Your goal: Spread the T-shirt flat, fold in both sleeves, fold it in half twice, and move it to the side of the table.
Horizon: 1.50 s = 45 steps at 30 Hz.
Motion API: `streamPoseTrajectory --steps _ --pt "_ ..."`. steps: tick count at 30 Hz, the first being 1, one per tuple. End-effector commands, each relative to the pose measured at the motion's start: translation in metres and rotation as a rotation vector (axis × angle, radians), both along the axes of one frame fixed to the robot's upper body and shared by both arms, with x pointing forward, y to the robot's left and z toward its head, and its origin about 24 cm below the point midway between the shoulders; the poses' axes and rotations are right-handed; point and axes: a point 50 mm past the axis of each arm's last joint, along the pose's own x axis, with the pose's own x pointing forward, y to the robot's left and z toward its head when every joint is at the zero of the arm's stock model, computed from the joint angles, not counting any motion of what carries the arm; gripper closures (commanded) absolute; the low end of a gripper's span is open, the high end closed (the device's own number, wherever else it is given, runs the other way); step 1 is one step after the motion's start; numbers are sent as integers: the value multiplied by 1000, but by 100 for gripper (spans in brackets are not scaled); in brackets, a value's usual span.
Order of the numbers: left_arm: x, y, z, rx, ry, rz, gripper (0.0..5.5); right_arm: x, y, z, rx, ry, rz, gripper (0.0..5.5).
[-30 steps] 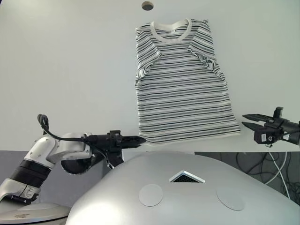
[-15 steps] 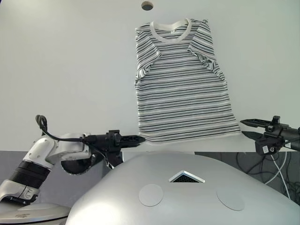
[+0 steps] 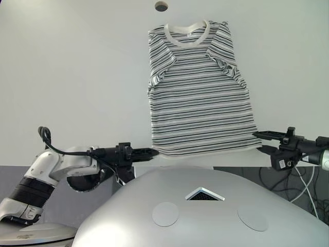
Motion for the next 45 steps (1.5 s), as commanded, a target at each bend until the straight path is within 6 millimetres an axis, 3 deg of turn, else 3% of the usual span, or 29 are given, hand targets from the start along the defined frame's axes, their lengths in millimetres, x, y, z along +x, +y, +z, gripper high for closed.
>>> streamPoseTrajectory --steps 1,7,13,16,19,25,30,38,41,45 --pt "-13 25 -31 321 79 3 550 0 -3 -3 -54 54 6 410" --pt "-14 25 -31 322 85 4 550 -1 -2 -4 -55 74 3 541" --pt "-11 23 -28 296 84 9 550 -3 -2 -3 -40 82 1 547" --pt "-1 17 -9 209 86 38 550 -6 7 4 55 82 6 547" --pt "6 11 22 84 176 113 550 -10 18 22 176 83 12 547" --pt "8 21 60 73 401 178 550 -12 24 42 274 36 32 547" --pt "0 20 83 -17 536 182 550 -14 27 58 318 -25 54 547" --pt "-14 31 113 -130 565 200 550 -34 34 80 414 -87 61 547" --pt "-10 33 120 -154 521 234 550 -26 31 79 406 -82 2 547" --pt "29 27 113 -146 217 357 550 16 27 70 315 -133 -110 547"
